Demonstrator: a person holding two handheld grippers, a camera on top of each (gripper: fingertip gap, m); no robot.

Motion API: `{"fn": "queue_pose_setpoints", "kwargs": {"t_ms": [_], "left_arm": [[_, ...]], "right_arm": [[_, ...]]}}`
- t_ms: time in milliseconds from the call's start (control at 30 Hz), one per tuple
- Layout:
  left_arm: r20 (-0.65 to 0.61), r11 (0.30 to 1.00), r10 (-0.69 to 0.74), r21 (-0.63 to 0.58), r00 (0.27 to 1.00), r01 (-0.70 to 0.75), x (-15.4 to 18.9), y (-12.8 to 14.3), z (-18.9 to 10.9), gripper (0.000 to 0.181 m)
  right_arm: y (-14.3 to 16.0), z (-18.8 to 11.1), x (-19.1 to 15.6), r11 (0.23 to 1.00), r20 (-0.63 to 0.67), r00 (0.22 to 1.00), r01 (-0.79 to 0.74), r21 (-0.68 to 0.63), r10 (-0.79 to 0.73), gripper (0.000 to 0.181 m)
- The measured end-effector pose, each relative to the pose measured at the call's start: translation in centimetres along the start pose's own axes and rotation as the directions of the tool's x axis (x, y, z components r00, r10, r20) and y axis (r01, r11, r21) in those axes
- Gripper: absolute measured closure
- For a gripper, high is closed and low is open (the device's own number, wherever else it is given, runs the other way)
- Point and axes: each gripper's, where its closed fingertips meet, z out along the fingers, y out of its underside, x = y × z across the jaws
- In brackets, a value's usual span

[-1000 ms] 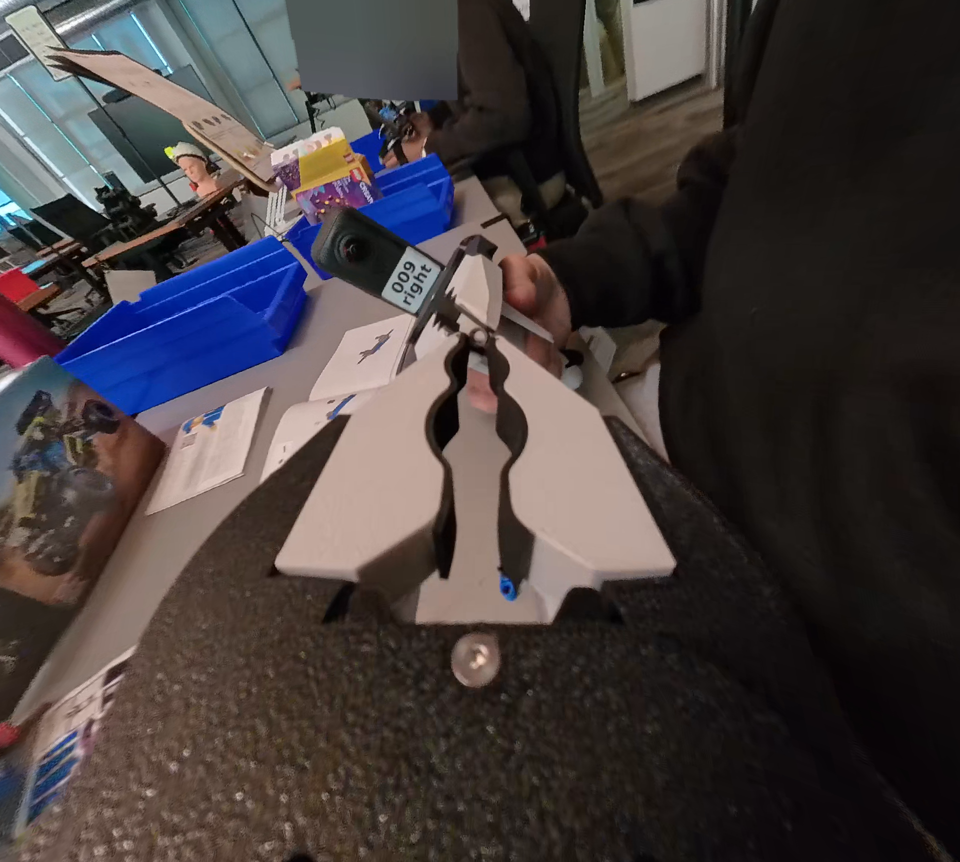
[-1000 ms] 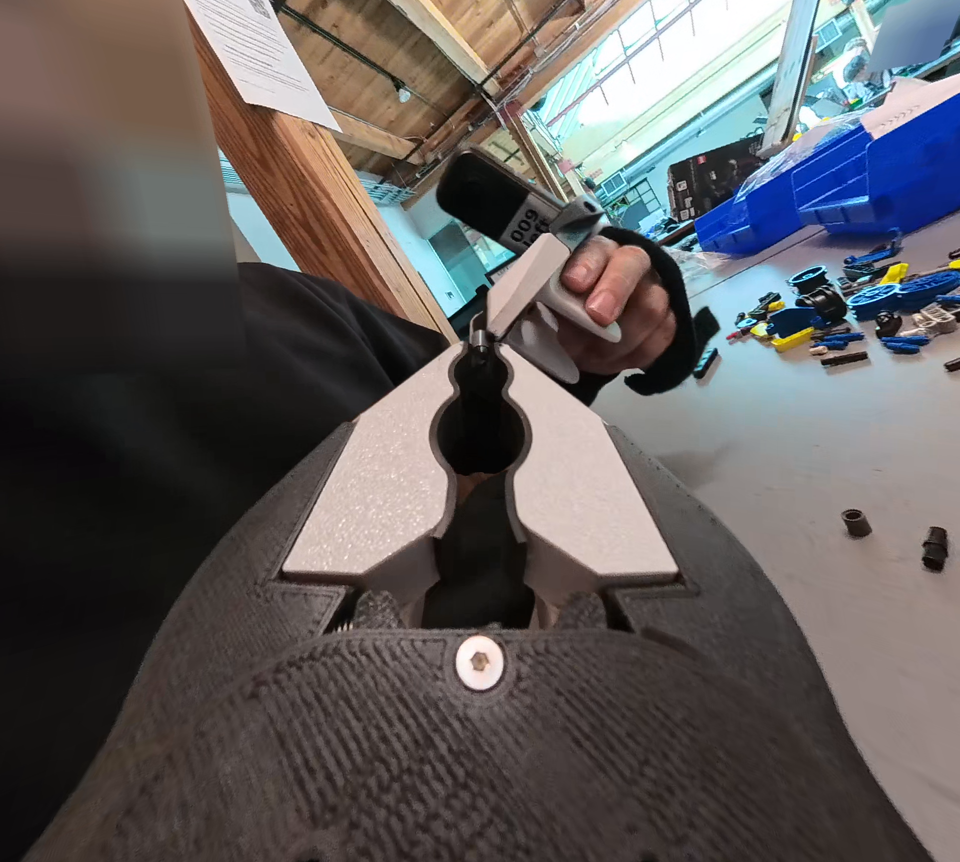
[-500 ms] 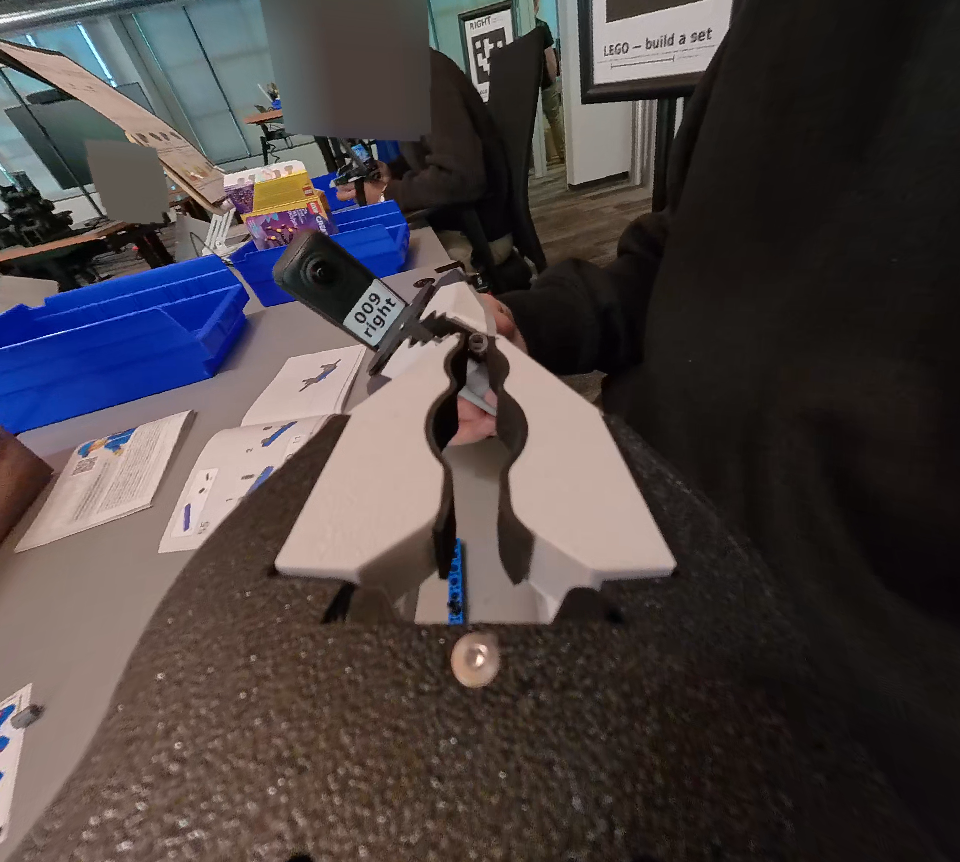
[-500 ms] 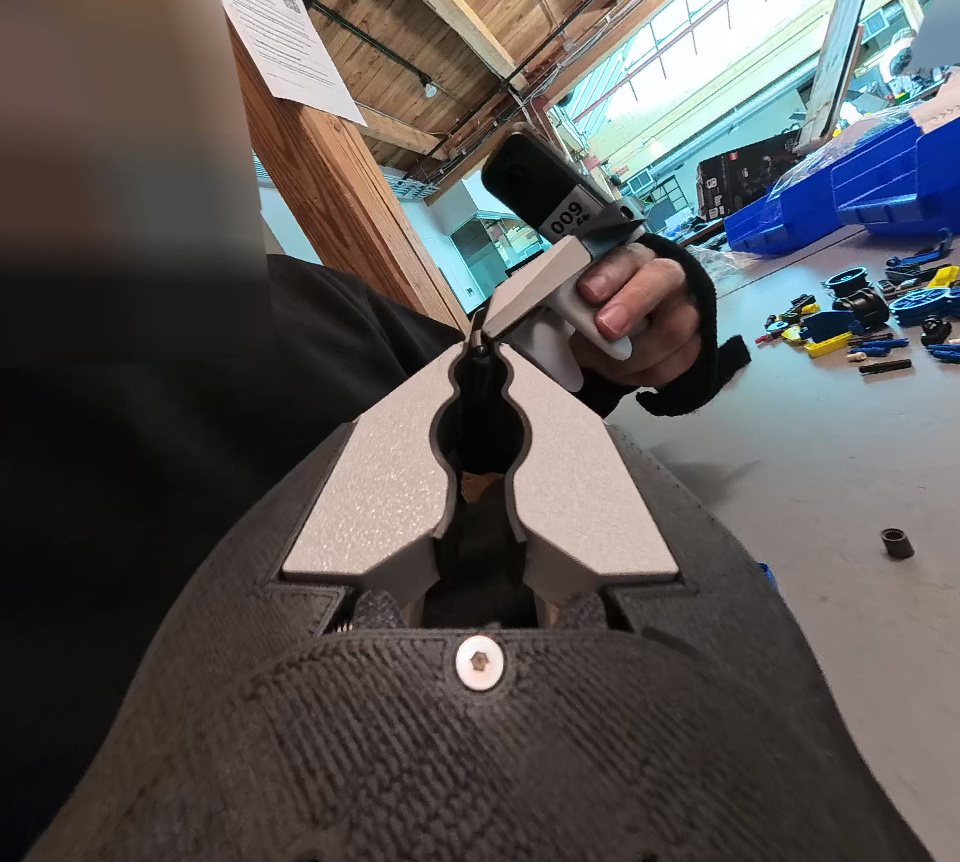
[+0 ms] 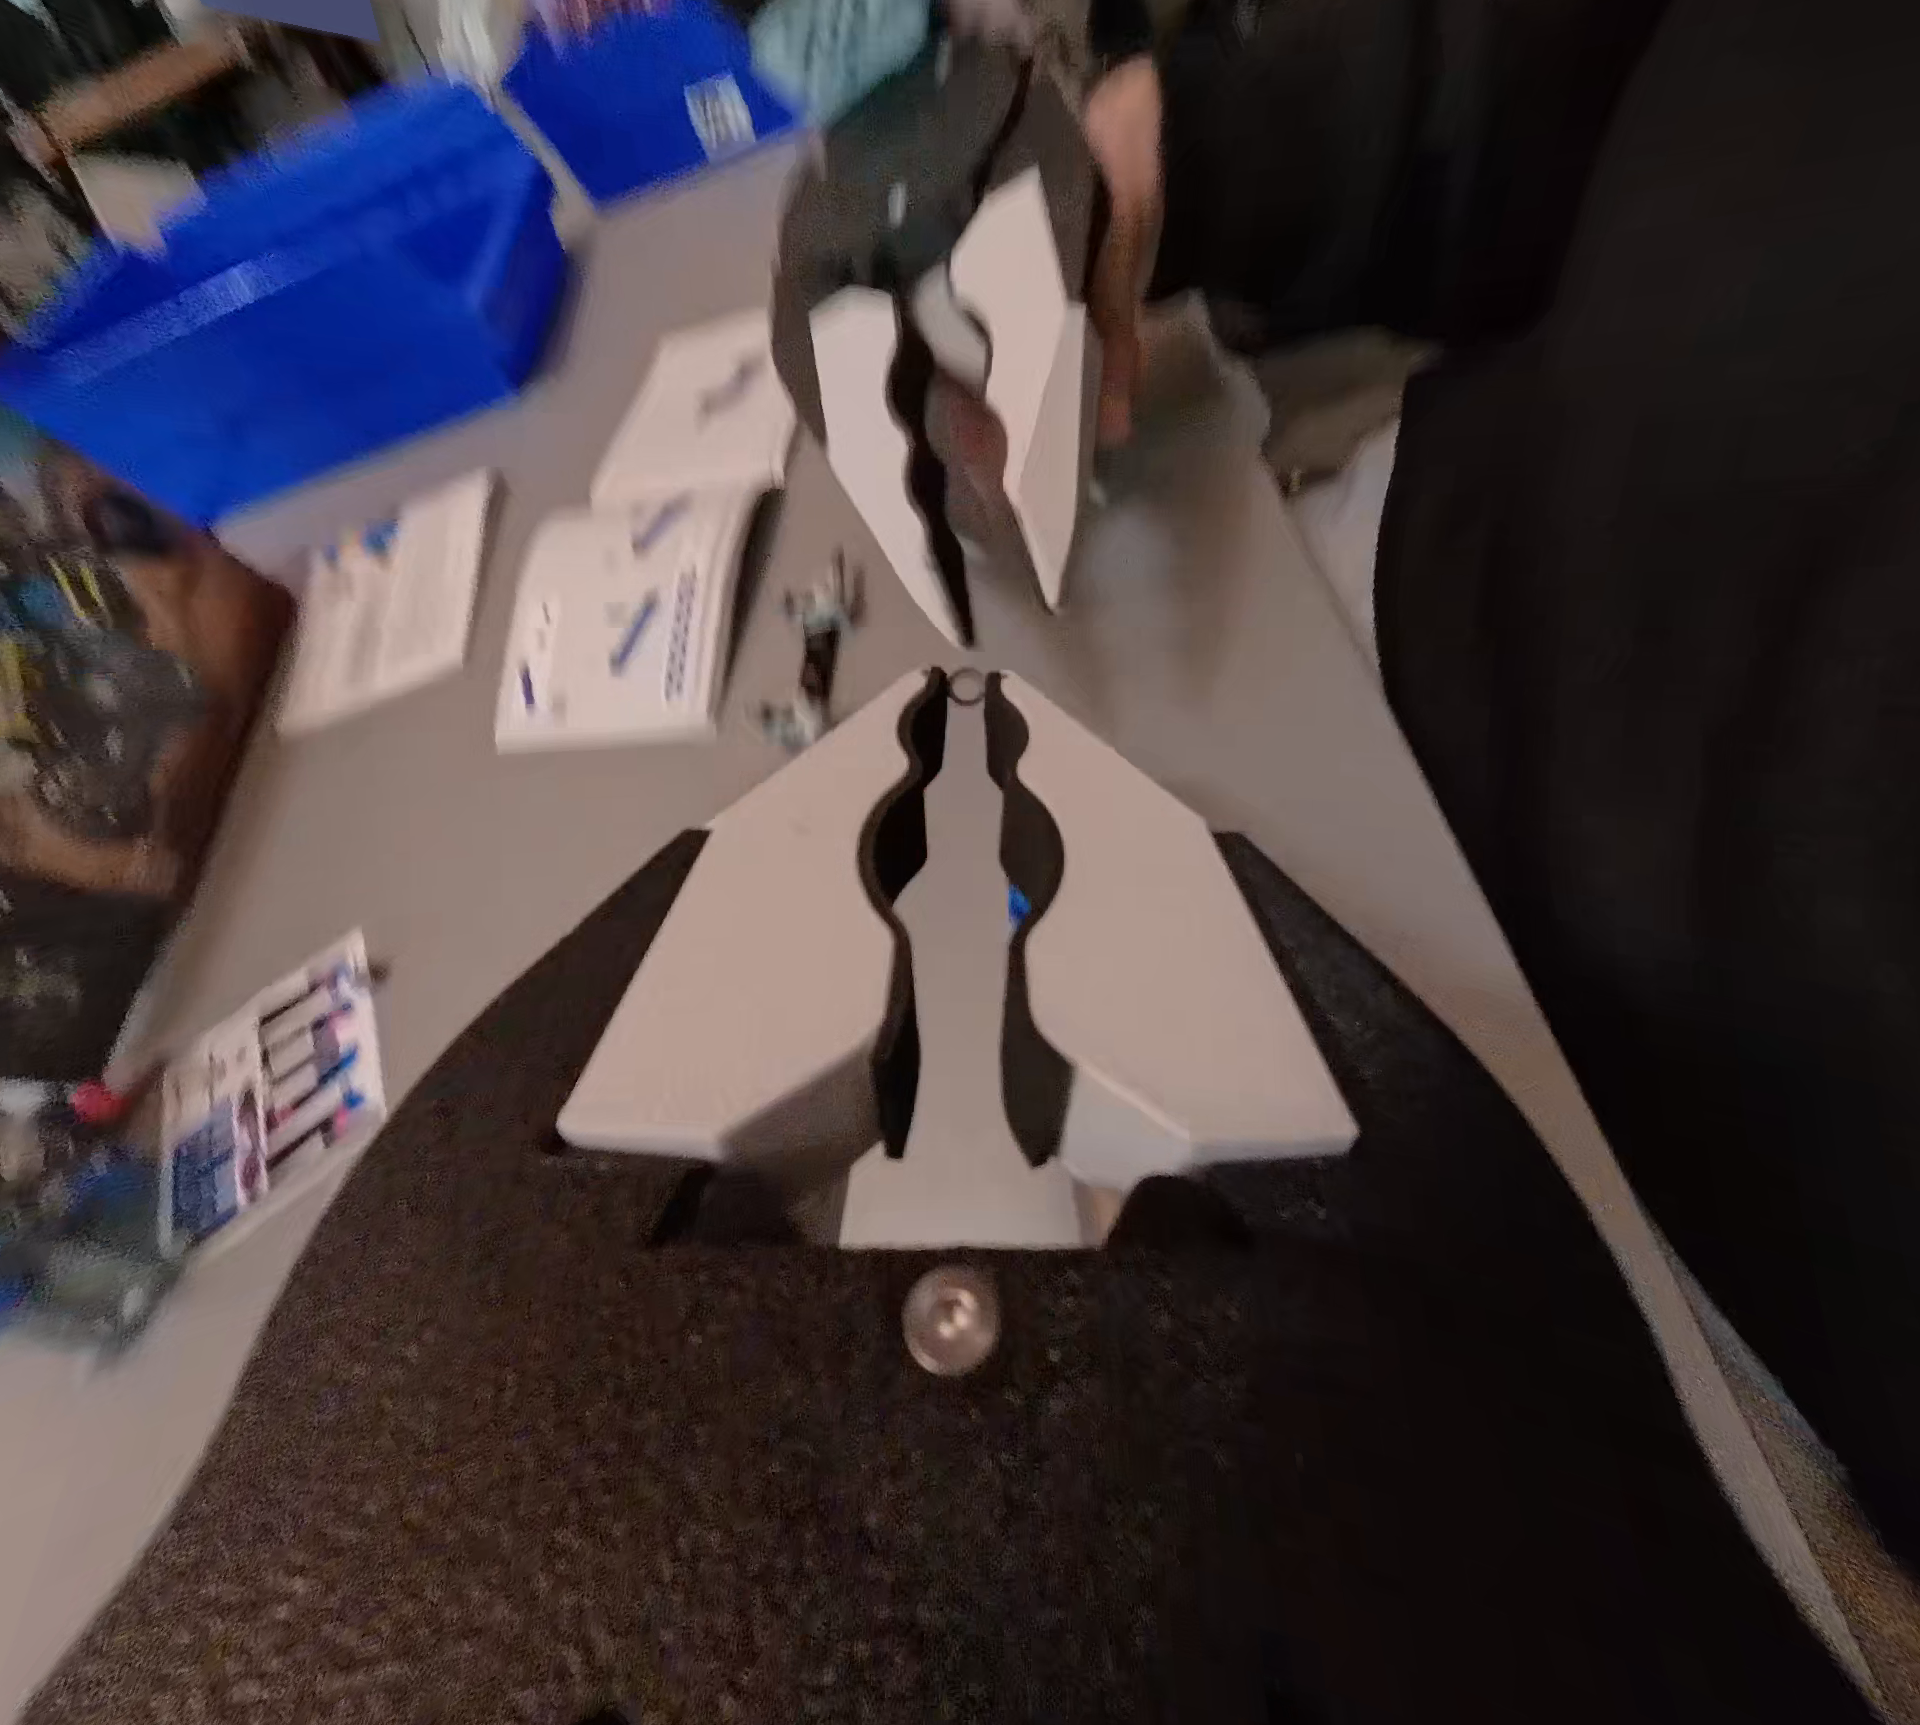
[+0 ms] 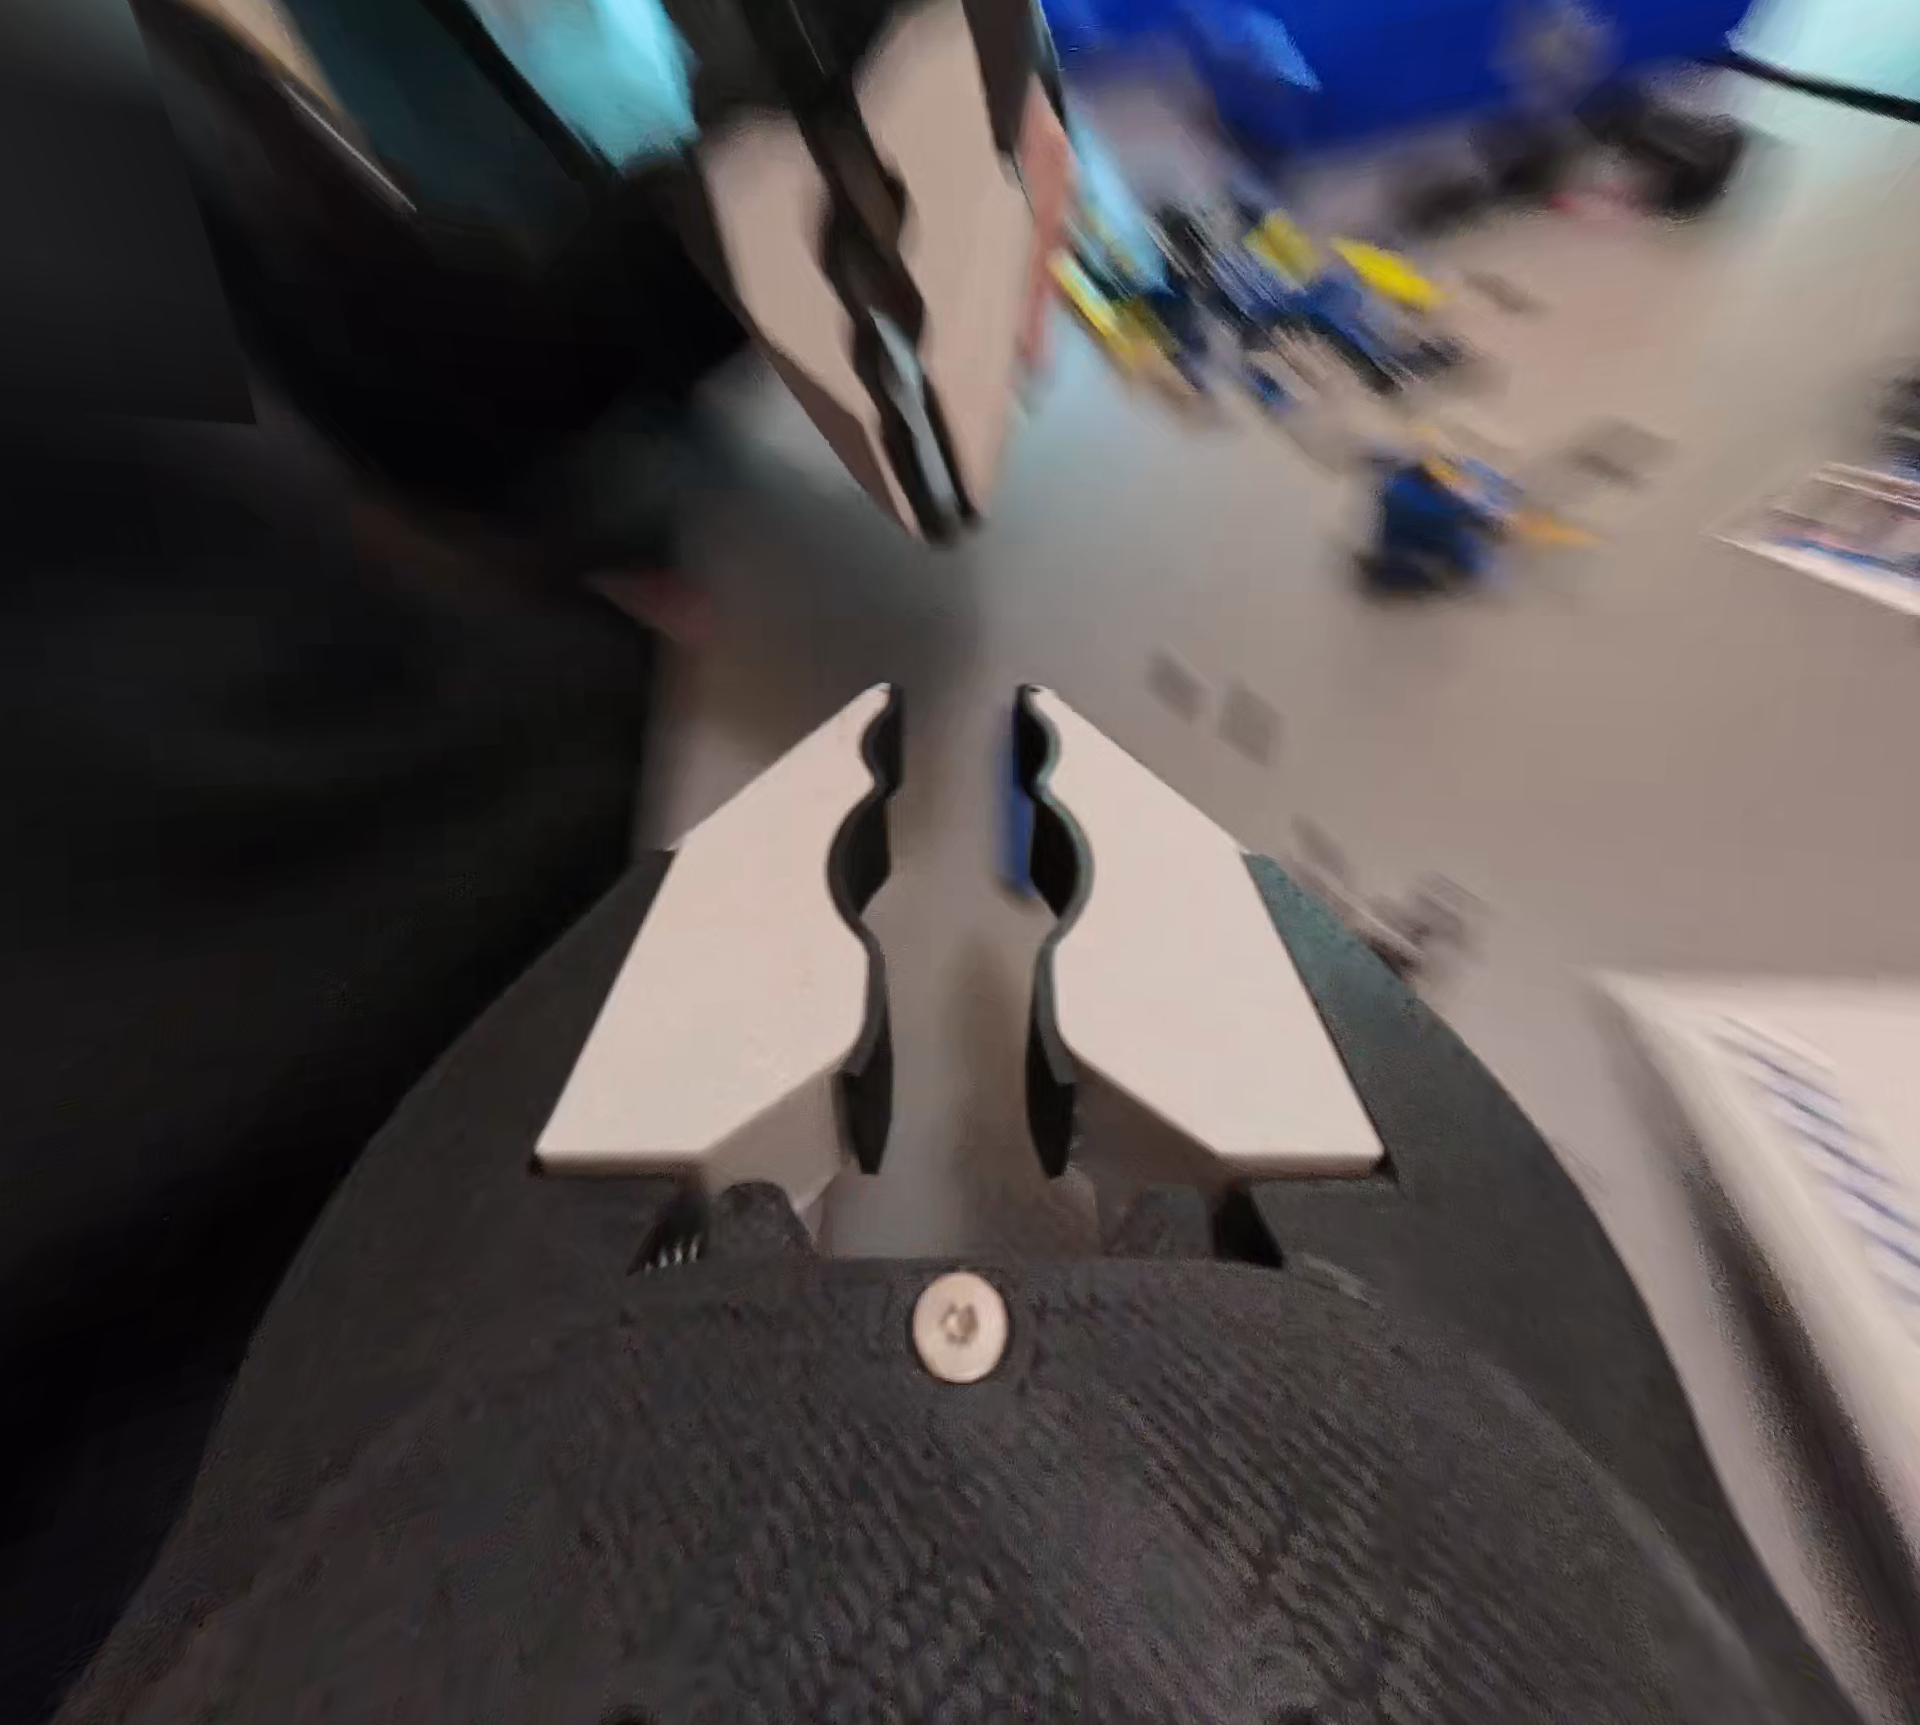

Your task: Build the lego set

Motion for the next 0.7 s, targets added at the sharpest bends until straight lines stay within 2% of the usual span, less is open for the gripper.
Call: {"fn": "queue_pose_setpoints", "kwargs": {"t_ms": [33, 67, 167, 367, 433, 700], "left_arm": [[0.001, 0.998, -0.027, -0.064, 1.0, 0.027, -0.1, 1.3, 0.2, 0.177], [-0.013, 0.991, -0.063, -0.116, 0.998, 0.061, 0.0, 2.4, 0.5, 0.177], [-0.056, 0.969, -0.148, -0.208, 0.987, 0.134, 0.8, 4.6, 1.5, 0.177], [-0.061, 0.961, -0.164, -0.235, 0.984, 0.146, 1.0, 5.6, 2.1, 0.178], [-0.064, 0.958, -0.162, -0.25, 0.985, 0.142, 1.1, 5.9, 2.1, 0.177], [-0.083, 0.953, -0.162, -0.27, 0.983, 0.135, 1.3, 6.3, 2.8, 0.177]], "right_arm": [[1.1, 0.2, 0.8, 0.994, -0.074, 0.995, 0.057, -0.088, -0.064, 0.157], [1.8, 0.6, 1.0, 0.986, -0.096, 0.99, 0.089, -0.143, -0.103, 0.156], [2.6, 2.6, 0.8, 0.974, -0.098, 0.986, 0.113, -0.198, -0.134, 0.161], [5.2, 3.9, 1.3, 0.91, -0.098, 0.971, 0.167, -0.38, -0.219, 0.16], [5.2, 4.0, 1.3, 0.909, -0.096, 0.972, 0.163, -0.383, -0.215, 0.175], [5.2, 4.0, 1.3, 0.911, -0.09, 0.976, 0.151, -0.383, -0.199, 0.175]]}}
